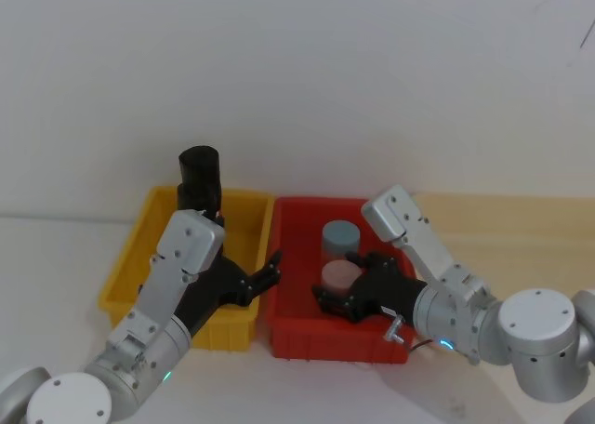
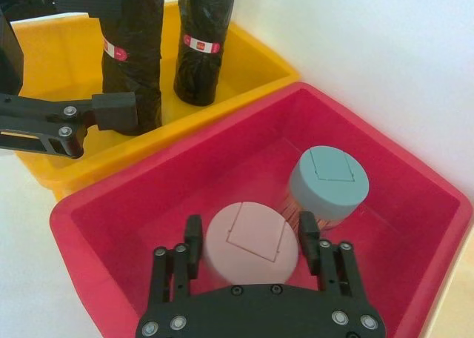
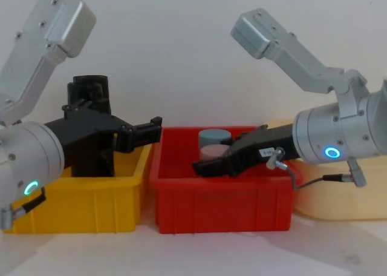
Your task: Pick up the garbage bag with the one hand and transfer it to the other hand.
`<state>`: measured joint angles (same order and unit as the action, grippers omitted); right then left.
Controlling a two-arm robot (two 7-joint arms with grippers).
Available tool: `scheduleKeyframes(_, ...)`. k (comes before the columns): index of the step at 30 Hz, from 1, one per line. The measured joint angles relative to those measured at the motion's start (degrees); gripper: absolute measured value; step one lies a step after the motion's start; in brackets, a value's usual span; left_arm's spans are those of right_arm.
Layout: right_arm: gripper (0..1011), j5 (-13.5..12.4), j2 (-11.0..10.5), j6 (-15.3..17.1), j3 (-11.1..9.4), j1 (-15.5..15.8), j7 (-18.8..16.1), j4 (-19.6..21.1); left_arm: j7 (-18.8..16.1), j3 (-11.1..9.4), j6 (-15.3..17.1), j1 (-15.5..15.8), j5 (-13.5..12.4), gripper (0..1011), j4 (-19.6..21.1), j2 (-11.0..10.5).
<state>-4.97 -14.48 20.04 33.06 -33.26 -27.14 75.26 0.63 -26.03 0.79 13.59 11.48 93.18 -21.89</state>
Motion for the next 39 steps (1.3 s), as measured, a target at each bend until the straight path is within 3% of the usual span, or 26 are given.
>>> scheduleKeyframes(5, 694, -0.01, 0.0, -0.04, -0.02, 0.0, 0.0, 0.01, 0.0, 0.0, 0.0, 0.0, 0.0, 1001, 0.0, 0.0)
scheduleKeyframes(23, 694, -0.25, -0.47, -0.62, -1.25, 0.21, 0.12, 1.79, 0.0, 0.0, 0.0, 0.0, 0.0, 1001, 0.0, 0.0)
scheduleKeyframes(29, 694, -1.19, -1.87, -0.7, -3.25, 0.46, 0.46, 5.65, 0.0, 0.0, 0.0, 0.0, 0.0, 1001, 0.0, 0.0)
scheduleKeyframes(39, 694, -3.23, -5.16, 0.04, -8.58, 1.21, 1.89, 13.38, 0.0, 0.0, 0.0, 0.0, 0.0, 1001, 0.0, 0.0)
